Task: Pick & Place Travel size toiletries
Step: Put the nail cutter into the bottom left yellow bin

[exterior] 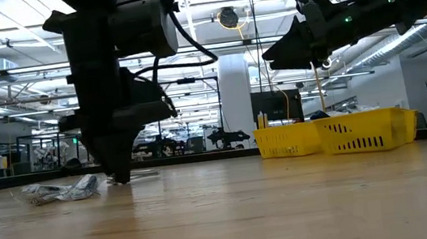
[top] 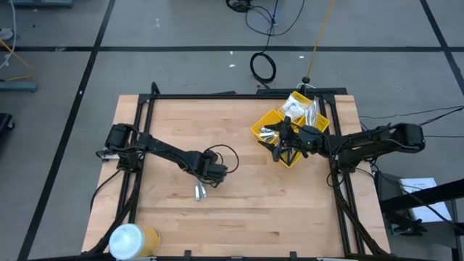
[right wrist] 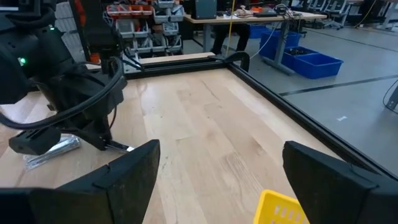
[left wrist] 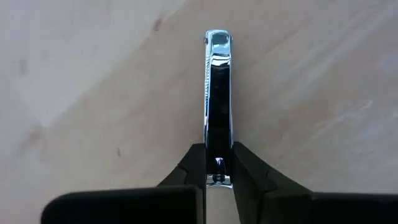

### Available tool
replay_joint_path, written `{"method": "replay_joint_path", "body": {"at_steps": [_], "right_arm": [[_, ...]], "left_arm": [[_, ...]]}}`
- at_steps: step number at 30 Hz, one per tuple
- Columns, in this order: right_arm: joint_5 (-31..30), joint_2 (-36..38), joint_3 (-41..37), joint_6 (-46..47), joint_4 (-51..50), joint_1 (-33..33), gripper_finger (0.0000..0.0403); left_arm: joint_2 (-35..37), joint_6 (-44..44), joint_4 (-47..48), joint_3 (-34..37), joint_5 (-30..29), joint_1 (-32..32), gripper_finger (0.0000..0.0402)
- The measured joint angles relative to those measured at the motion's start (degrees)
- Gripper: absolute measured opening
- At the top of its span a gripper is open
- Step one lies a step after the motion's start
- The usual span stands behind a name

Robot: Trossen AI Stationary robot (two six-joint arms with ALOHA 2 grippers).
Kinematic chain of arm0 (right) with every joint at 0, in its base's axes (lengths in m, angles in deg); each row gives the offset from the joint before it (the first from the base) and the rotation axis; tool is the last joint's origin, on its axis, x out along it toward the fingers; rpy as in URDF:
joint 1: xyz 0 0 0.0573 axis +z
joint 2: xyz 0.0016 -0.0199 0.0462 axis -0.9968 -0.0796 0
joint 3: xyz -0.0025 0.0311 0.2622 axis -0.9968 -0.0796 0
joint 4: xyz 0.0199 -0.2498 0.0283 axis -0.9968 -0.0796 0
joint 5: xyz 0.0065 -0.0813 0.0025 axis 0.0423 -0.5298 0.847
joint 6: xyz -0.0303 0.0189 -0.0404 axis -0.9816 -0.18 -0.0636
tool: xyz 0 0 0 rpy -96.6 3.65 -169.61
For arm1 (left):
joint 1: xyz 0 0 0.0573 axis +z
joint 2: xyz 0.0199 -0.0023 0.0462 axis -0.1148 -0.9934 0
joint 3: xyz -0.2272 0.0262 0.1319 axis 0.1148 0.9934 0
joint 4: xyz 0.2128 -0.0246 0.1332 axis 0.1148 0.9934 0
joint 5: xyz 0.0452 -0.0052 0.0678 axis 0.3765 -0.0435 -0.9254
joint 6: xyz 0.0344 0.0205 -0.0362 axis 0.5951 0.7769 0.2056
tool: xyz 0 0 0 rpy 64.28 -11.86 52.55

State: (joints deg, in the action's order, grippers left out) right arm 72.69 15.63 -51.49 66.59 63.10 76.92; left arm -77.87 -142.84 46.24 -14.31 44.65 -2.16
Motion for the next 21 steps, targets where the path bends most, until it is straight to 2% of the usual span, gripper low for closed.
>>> {"method": "replay_joint_path", "body": {"at_steps": [6,8,10,15,18,21], "right_arm": [[1.47,0.00,0.00,-0.02,0.91,0.01,0.0322],[3.27,0.00,0.02,0.29,1.49,0.02,0.0322],[4.97,0.00,0.00,1.72,2.17,0.15,0.0322],[6.28,-0.02,0.02,4.76,3.36,2.28,0.0322],[6.32,-0.02,0.01,2.62,5.58,5.52,0.0322],[5.61,0.00,0.00,0.25,8.43,9.02,0.0322]], "left_arm": [[2.18,11.64,-7.19,0.48,-10.87,-0.43,0.0031],[4.93,16.83,-12.46,0.38,-16.07,-0.93,0.0031],[7.13,24.02,-19.31,0.09,-18.53,-1.29,0.0031],[9.34,44.96,-38.41,0.23,-16.03,-0.94,0.0031],[9.36,56.06,-48.82,0.16,-9.56,0.16,0.0031],[8.57,60.88,-55.59,0.20,-2.16,1.85,0.0031]]}}
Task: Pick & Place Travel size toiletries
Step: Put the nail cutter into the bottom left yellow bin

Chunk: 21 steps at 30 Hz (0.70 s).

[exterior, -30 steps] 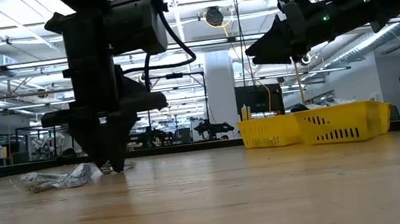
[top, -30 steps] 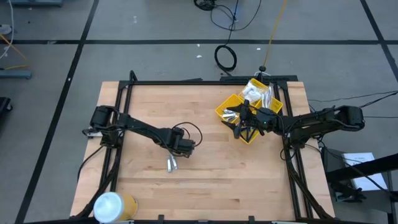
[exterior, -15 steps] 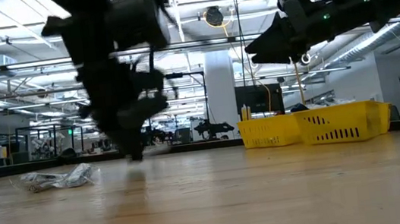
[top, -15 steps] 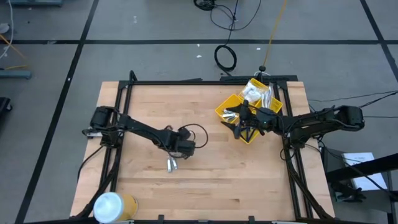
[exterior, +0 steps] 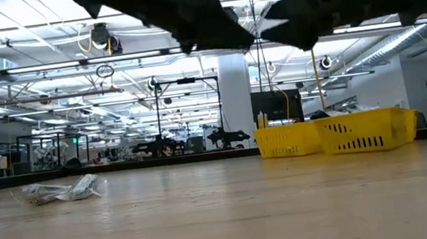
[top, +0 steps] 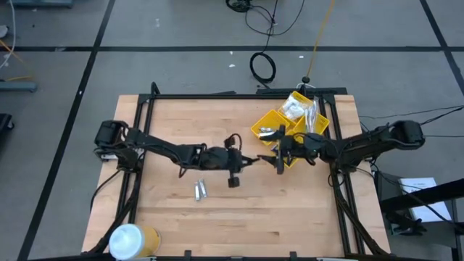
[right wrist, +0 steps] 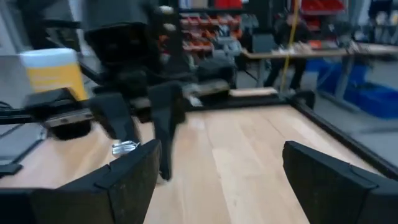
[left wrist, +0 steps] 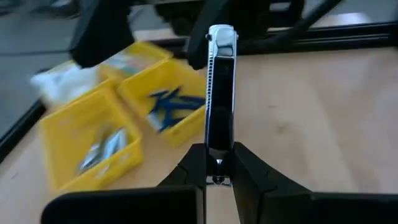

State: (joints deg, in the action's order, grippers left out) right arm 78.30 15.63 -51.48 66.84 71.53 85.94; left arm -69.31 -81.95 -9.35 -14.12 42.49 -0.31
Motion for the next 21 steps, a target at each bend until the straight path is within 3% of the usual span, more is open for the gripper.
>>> {"method": "replay_joint_path", "body": {"at_steps": [8,15,21], "right_arm": [[-0.87,0.06,0.06,-1.02,6.13,4.61,0.0322],[-1.55,0.05,0.15,2.17,-0.85,4.91,0.0322],[8.35,-0.18,-0.05,3.21,-1.35,5.10,0.0322]], "left_arm": [[0.07,2.88,-9.91,0.00,15.92,3.23,0.0031],[0.63,3.53,-9.95,-0.07,17.43,3.02,0.0030],[0.87,3.01,-10.46,-0.28,15.61,3.99,0.0030]]}}
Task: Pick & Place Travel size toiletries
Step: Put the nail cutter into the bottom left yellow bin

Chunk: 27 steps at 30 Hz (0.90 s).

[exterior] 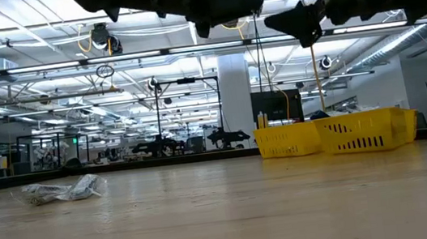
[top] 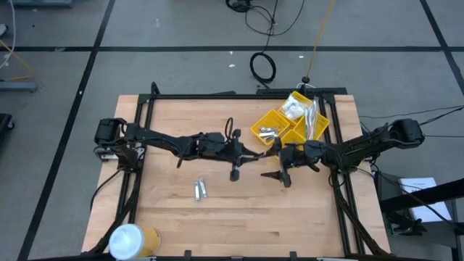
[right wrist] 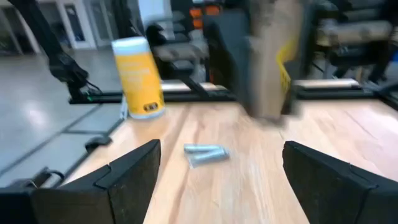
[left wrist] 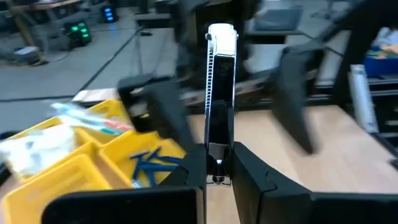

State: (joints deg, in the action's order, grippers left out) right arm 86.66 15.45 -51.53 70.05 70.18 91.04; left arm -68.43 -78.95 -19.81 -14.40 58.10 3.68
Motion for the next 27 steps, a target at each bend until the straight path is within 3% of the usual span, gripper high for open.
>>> {"method": "replay_joint_path", "body": {"at_steps": [6,14,20,27], "right_arm": [[0.01,0.04,-0.02,-1.02,3.72,0.51,0.0317],[-8.39,0.19,0.29,-8.32,10.11,2.03,0.0293],[-8.00,0.02,0.26,-8.61,11.51,2.03,0.0282],[-7.98,-5.25,0.46,-7.63,15.48,2.03,0.0280]], "left_arm": [[-0.08,-1.03,0.70,0.02,0.07,0.45,0.0030],[-0.33,-1.25,1.66,0.07,0.76,0.39,0.0030],[-0.15,-1.80,1.53,0.04,0.53,0.51,0.0030],[-0.15,-1.74,0.88,0.04,0.66,0.43,0.0030]]}}
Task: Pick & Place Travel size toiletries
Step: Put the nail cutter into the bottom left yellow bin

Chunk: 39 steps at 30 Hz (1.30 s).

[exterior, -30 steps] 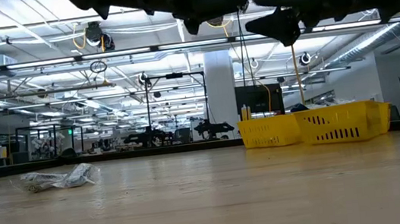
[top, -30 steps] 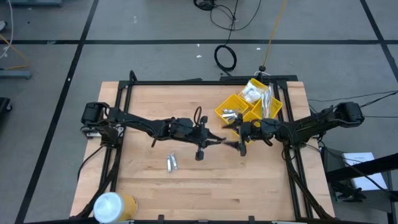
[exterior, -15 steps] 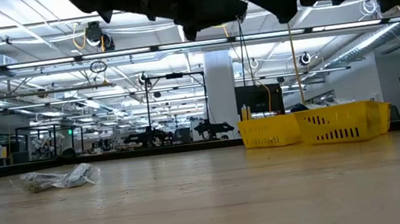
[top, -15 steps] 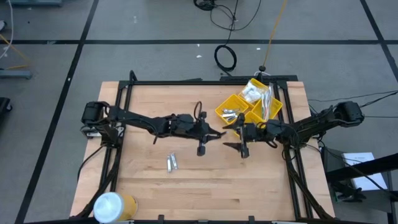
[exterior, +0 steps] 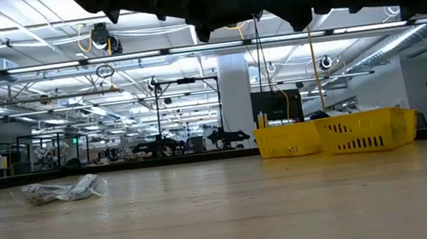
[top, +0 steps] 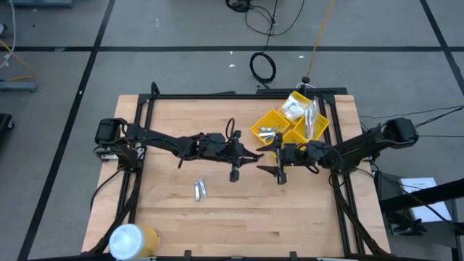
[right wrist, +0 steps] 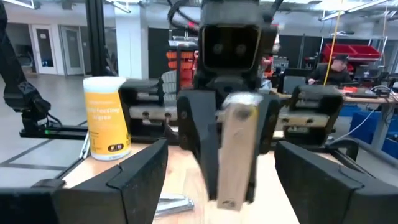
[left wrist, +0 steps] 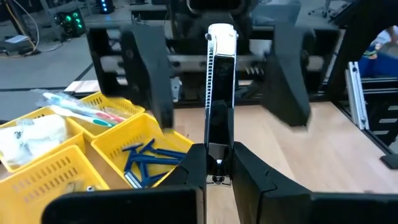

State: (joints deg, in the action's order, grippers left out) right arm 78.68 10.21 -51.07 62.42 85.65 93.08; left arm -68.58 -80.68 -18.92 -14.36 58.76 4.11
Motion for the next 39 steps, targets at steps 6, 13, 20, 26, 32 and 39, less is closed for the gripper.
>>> {"method": "replay_joint_path", "body": {"at_steps": [6,13,20,26,32,39], "right_arm": [[0.00,-3.03,1.67,-0.13,1.66,-0.02,0.0261],[0.00,-3.17,1.79,-0.36,1.23,-0.02,0.0164],[-0.14,-3.13,1.79,-1.34,0.28,-0.07,0.0040],[-4.56,-3.13,1.79,-1.82,-2.39,-0.11,0.0041],[-16.49,-2.78,1.78,-2.42,-12.79,-4.60,0.0041],[-19.37,-3.30,1.77,4.86,-27.62,-17.35,0.0041]], "left_arm": [[0.00,-0.09,0.22,0.00,-0.09,0.00,0.0030],[0.00,-0.32,0.44,0.00,-0.09,0.00,0.0030],[0.00,-0.75,0.64,0.00,0.16,-0.12,0.0063],[0.87,-8.14,4.89,-0.30,-6.80,-1.13,0.0122],[7.73,-8.10,22.08,-5.15,-22.34,-3.43,0.0211],[11.90,-13.27,32.84,-5.27,-25.78,-4.40,0.0263]]}}
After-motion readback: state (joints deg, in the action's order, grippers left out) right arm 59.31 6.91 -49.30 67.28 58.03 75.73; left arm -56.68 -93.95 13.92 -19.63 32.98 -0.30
